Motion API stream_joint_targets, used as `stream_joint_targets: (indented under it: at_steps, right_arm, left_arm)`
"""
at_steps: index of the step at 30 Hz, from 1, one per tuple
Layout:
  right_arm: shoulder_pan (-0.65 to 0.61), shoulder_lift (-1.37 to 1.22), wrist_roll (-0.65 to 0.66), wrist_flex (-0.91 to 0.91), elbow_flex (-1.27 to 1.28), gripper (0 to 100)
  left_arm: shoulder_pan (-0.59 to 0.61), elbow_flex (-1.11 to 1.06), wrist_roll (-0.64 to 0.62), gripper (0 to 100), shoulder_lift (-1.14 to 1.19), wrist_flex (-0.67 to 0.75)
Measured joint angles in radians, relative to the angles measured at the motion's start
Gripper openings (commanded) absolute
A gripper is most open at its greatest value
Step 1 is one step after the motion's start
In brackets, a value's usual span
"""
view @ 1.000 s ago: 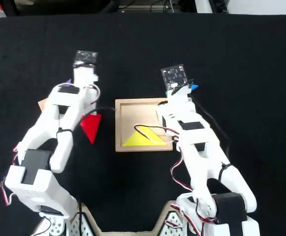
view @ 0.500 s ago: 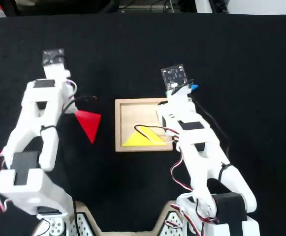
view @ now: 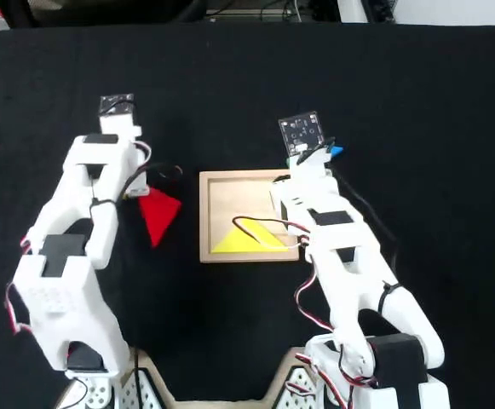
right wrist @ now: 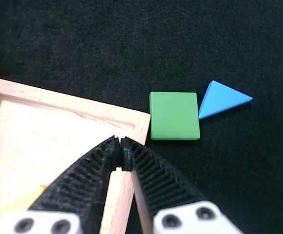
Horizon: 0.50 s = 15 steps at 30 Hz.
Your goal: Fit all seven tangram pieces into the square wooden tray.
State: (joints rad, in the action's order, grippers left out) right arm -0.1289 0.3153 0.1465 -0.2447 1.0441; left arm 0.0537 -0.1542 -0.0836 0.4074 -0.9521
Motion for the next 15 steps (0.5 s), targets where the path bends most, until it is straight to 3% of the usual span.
stream_joint_targets:
  at_steps: [9, 11, 15]
  right_arm:
    - [0.000, 0.000, 0.000, 0.000, 0.000, 1.5]
    - [0.000, 0.000, 0.000, 0.000, 0.000, 1.5]
    - [0.000, 0.000, 0.000, 0.000, 0.000, 1.5]
  left_arm:
    - [-0.118, 0.115, 0.005, 3, 0.032, -0.020]
    - [-0.110, 0.172, 0.003, 4, 0.032, -0.075]
    - [-0.092, 0.313, 0.005, 17, 0.032, -0.269]
